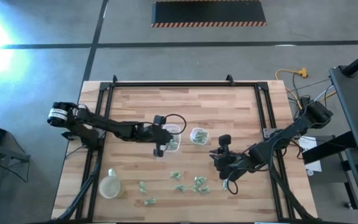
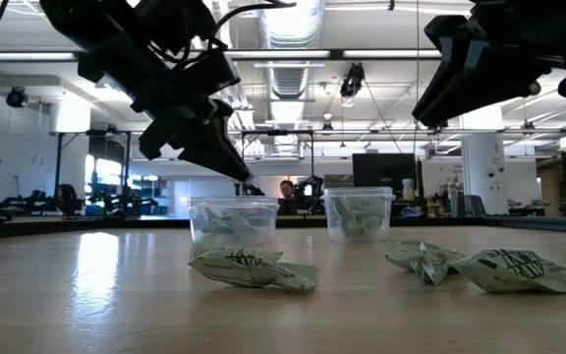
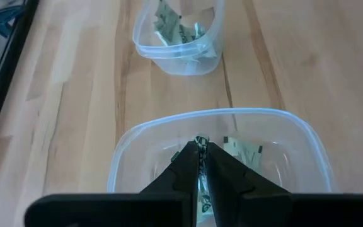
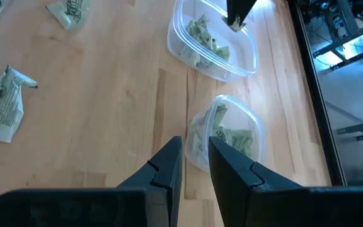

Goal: Pick and place items into bin
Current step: Put the white stevia packet into the left transparent bin, then put the white stevia packet into the right transparent bin

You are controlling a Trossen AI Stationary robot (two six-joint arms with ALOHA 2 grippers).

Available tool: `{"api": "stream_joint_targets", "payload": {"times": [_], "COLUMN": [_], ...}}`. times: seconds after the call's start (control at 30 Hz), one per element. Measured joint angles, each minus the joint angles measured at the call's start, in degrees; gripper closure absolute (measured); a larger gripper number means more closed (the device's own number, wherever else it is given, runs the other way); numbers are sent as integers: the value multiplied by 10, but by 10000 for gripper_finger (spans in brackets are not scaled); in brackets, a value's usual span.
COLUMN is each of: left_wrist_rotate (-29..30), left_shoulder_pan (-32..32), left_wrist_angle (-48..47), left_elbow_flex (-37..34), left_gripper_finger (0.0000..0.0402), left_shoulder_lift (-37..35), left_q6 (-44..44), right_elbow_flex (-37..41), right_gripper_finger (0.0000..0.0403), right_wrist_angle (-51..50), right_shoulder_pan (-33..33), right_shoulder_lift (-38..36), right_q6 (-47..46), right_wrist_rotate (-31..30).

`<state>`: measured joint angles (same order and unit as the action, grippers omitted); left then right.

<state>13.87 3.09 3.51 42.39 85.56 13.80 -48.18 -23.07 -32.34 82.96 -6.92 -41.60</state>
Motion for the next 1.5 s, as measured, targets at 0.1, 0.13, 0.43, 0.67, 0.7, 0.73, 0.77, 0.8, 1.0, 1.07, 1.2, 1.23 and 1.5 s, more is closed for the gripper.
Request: {"api": "stream_joint_targets", "payload": {"times": [0.1, 0.13, 0.43, 0.67, 0.7, 0.73, 0.77, 0.8, 1.0, 1.07, 1.2, 1.23, 1.5], "left_wrist_rotate": [0, 1, 1, 2, 2, 2, 2, 2, 2, 2, 1, 1, -1], "left_shoulder_pan": [-1, -1, -1, -1, -1, -1, -1, 0, 3, 6, 10, 11, 24], "left_wrist_angle": [5, 5, 5, 3, 1, 1, 1, 0, -3, -3, -28, -31, -36], "left_elbow_flex": [-1, -1, -3, -3, -3, -3, -3, -3, -3, -3, 0, -1, -6], "left_gripper_finger": [393, 393, 333, 270, 266, 263, 261, 260, 259, 259, 259, 259, 259], "left_shoulder_lift": [0, 0, 0, -1, -2, -2, -2, -2, -10, -16, -38, -44, -83], "left_q6": [-16, -25, -30, -30, -30, -30, -30, -31, -32, -39, -58, -64, -76], "right_elbow_flex": [0, 0, 0, 0, 0, 0, 0, 0, 17, 31, 55, 62, 105], "right_gripper_finger": [335, 335, 334, 312, 309, 307, 305, 304, 301, 303, 310, 312, 323], "right_wrist_angle": [1, 1, -2, -5, -6, -6, -5, -6, -5, -7, -12, -12, -23], "right_shoulder_pan": [0, 0, 0, 0, 0, 0, 0, -1, -9, -14, -25, -29, -64], "right_shoulder_lift": [0, 0, 0, 0, 0, 0, 0, 0, 0, 0, 0, 0, -1], "right_q6": [0, -1, -26, -61, -67, -74, -82, -93, -158, -183, -242, -261, -367], "right_wrist_rotate": [0, 0, 1, 135, 172, 206, 235, 259, 285, 286, 286, 286, 287]}}
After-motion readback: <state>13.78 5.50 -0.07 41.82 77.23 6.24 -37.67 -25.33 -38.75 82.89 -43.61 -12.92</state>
